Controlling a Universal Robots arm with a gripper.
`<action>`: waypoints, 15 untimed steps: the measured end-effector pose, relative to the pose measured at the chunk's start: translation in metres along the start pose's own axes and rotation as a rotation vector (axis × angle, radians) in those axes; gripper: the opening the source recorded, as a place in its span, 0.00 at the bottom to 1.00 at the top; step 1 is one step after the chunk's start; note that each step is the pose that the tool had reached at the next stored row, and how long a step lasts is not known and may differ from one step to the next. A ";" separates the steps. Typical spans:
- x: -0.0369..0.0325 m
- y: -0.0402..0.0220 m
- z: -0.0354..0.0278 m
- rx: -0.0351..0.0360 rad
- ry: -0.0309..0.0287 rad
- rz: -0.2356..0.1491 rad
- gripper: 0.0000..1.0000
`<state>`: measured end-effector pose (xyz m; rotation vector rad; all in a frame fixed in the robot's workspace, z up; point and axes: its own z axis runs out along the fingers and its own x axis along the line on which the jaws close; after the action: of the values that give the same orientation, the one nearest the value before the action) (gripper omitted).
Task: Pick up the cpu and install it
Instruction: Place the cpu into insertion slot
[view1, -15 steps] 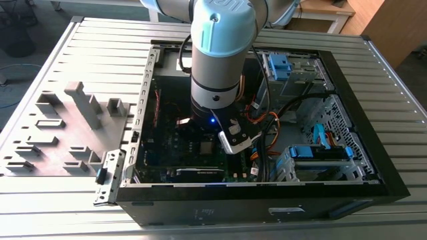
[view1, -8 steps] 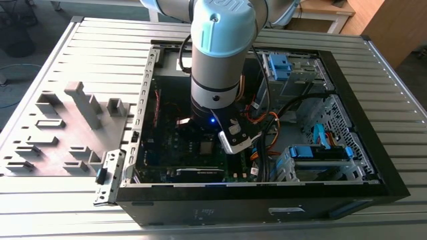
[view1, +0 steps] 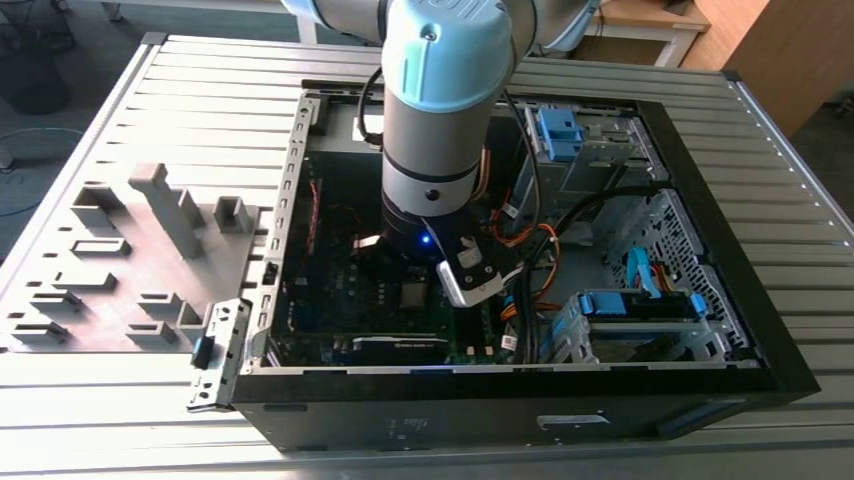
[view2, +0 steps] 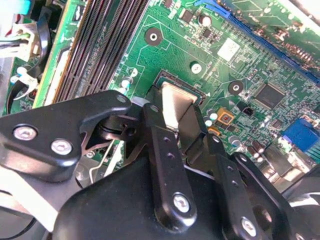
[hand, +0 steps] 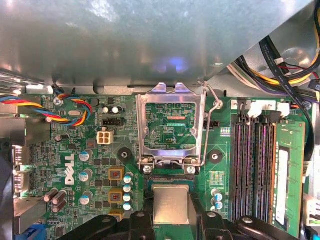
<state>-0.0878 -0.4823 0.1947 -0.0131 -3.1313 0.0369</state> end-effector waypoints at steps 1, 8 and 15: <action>0.0000 0.0000 0.0000 0.0000 -0.0001 0.000 0.38; 0.0004 0.0000 0.0000 -0.0058 -0.0001 0.000 0.38; 0.0011 -0.0015 0.0003 -0.0060 -0.0002 0.003 0.38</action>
<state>-0.0889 -0.4838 0.1945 -0.0176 -3.1316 0.0275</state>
